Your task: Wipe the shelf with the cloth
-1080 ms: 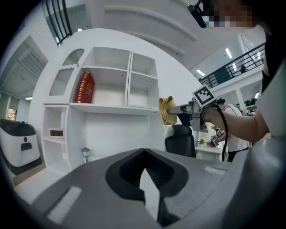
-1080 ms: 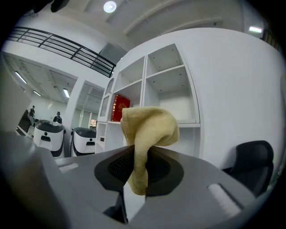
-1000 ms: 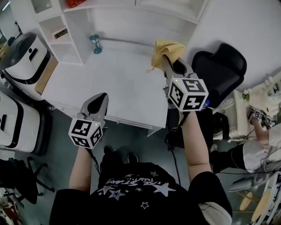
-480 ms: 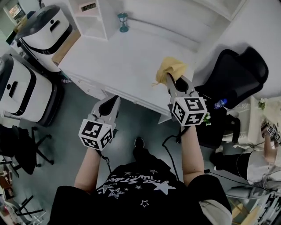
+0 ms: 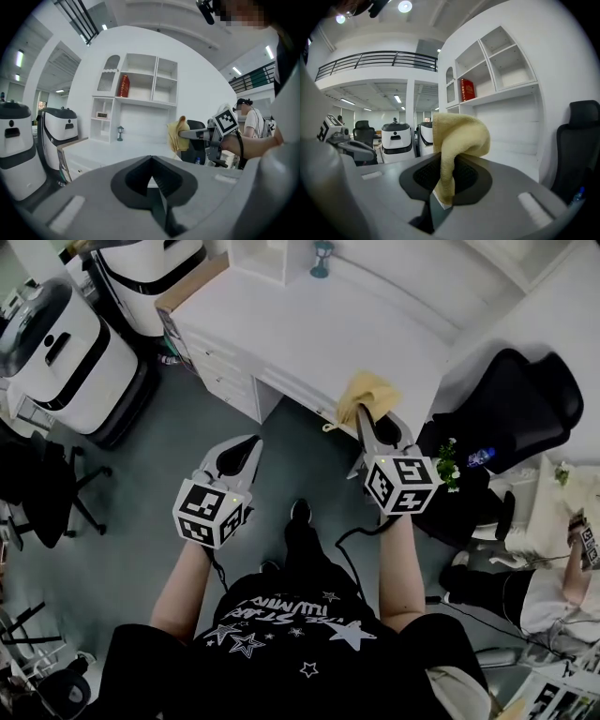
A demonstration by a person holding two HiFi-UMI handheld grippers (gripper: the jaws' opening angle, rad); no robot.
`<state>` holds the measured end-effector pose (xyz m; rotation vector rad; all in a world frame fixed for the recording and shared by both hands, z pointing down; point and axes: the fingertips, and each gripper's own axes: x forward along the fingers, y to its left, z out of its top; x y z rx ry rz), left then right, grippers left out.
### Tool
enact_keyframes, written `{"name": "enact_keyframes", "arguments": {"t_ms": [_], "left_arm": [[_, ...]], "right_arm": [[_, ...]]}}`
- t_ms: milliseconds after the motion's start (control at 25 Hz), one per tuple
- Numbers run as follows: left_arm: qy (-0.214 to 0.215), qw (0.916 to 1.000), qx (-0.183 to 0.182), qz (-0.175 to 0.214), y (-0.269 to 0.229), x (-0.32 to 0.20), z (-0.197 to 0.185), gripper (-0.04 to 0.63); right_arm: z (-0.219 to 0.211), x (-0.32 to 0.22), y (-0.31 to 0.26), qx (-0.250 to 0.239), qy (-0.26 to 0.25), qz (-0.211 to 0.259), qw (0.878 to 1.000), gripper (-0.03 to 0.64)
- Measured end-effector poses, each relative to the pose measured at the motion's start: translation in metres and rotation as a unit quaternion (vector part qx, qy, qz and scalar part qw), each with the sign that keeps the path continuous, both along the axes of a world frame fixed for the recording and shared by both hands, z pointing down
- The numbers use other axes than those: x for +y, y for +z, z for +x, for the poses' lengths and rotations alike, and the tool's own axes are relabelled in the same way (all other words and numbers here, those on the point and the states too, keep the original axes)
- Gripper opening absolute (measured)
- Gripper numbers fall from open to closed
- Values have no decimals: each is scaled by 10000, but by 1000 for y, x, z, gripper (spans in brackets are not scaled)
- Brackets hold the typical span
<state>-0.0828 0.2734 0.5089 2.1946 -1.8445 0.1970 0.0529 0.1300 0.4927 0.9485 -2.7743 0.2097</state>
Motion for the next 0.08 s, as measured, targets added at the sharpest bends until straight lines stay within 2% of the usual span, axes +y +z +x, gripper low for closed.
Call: {"name": "enact_keyframes", "arguments": {"t_ms": [80], "left_arm": [[-30, 10000, -20, -38, 0, 32, -6, 3]], "right_arm": [[-3, 33, 2, 33, -15, -38, 10000, 78]]}}
